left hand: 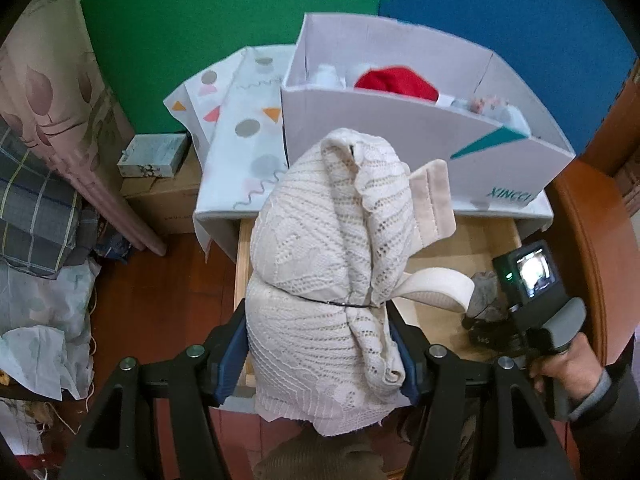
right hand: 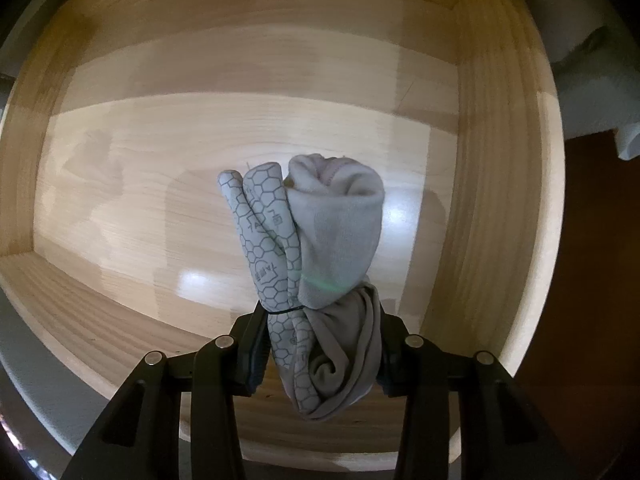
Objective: Take underwear out of drawer
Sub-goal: 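Carry the beige lace bra with the left gripper over the white box, then lower the beige lace bra into the box and open the left gripper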
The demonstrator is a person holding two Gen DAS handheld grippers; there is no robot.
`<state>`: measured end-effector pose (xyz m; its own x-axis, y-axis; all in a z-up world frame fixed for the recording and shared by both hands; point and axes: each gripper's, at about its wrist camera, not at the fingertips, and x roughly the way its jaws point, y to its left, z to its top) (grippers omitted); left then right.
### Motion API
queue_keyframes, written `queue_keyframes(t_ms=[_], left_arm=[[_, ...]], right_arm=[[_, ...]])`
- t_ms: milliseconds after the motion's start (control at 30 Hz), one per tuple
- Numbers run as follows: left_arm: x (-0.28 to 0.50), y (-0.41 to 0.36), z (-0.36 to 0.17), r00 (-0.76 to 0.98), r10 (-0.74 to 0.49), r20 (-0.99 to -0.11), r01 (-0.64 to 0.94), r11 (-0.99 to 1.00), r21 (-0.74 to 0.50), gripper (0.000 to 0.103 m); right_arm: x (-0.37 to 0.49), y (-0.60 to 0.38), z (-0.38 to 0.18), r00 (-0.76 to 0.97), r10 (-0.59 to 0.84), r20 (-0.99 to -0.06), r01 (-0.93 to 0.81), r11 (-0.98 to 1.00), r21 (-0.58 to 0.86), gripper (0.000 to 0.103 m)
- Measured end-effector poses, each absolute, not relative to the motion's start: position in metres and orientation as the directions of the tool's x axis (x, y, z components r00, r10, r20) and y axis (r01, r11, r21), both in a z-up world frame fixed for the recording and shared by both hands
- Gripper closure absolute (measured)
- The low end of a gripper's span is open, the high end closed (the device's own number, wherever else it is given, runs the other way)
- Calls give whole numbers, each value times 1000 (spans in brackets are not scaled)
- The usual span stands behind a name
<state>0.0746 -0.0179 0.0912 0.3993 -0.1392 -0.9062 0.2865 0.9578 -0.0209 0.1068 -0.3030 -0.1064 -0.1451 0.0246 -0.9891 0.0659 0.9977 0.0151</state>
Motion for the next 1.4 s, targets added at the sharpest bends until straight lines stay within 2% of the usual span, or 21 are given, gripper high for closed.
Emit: queue_keyframes(t_ms=[467, 800, 1033, 1400], left_arm=[[92, -2, 189, 563, -194, -803, 249, 967, -59, 40], [140, -38, 231, 660, -198, -725, 250, 968, -37, 40], [183, -68, 214, 626, -204, -752, 254, 966, -50, 40], [224, -102, 142, 546, -133, -827, 249, 969, 8, 40]], right_arm=[[112, -291, -100, -136, -65, -989, 37, 997, -70, 65], [108, -287, -101, -134, -64, -989, 35, 997, -69, 65], [105, -286, -104, -130, -61, -990, 35, 997, -66, 65], [98, -292, -103, -125, -49, -991, 32, 998, -54, 64]])
